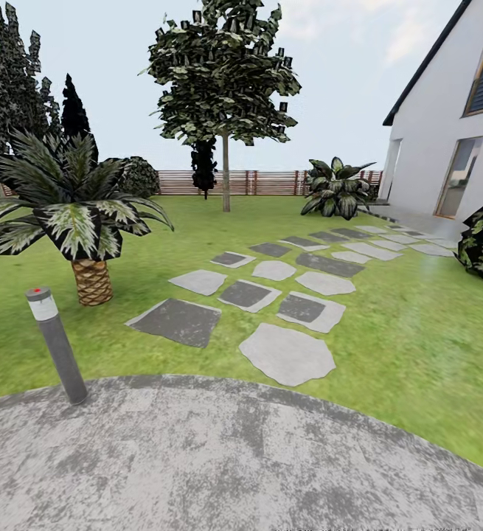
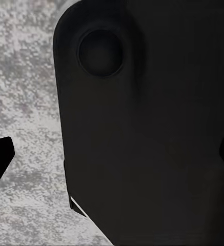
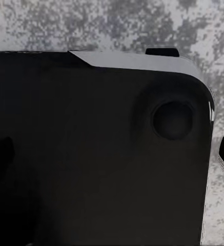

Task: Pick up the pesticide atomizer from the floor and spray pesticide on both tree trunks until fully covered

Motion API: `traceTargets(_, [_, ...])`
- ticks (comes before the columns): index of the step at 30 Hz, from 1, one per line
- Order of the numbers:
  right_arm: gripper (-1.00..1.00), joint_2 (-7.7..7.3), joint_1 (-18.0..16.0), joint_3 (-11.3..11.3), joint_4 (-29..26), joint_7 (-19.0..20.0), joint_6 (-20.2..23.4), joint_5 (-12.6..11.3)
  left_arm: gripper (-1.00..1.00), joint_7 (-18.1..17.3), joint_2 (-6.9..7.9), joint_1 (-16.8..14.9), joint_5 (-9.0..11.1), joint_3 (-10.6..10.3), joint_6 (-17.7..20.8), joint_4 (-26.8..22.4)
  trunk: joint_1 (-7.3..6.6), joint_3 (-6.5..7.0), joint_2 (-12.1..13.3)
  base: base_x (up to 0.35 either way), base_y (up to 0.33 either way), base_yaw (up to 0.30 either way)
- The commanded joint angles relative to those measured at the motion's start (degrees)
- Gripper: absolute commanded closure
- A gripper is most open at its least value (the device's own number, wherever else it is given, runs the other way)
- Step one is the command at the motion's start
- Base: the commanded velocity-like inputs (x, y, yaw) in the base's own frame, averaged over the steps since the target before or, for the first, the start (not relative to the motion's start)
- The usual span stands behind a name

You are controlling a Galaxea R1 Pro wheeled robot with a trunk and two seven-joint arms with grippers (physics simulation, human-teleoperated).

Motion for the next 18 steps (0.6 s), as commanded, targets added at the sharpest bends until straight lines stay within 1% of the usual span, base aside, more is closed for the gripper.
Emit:
traceTargets(1, [-1.0,-0.01,0.0,-0.02,-0.33,0.0,-0.33,0.0,-1.0,0.02,0.02,0.0,-0.01,-0.04,-0.33,0.0,0.0,0.0,0.0,0.0,0.0,-0.253])
traceTargets(6, [-1.0,-0.01,0.0,-0.04,-0.8,0.0,-1.94,0.0,-1.0,0.16,0.06,0.0,-0.03,-0.01,-1.94,0.0,0.0,0.0,0.0,0.0,0.0,-0.262])
traceTargets(9, [-1.0,-0.01,0.0,-0.04,-0.8,0.0,-2.12,0.01,-1.0,0.27,0.02,-0.09,-0.04,-0.05,-2.9,0.0,0.0,0.0,0.0,0.0,0.0,-0.266])
traceTargets(10, [-1.0,-0.01,0.0,-0.04,-0.8,0.0,-2.13,0.01,-1.0,0.28,0.04,-0.12,-0.04,-0.07,-4.98,0.0,0.0,0.0,0.0,0.0,0.0,-0.267])
traceTargets(18, [-1.0,-0.01,0.0,-0.04,-0.8,0.0,-2.15,0.0,-1.0,0.39,0.03,-0.18,-0.04,-0.09,-5.07,0.0,0.0,0.0,0.0,0.0,0.0,-0.267])
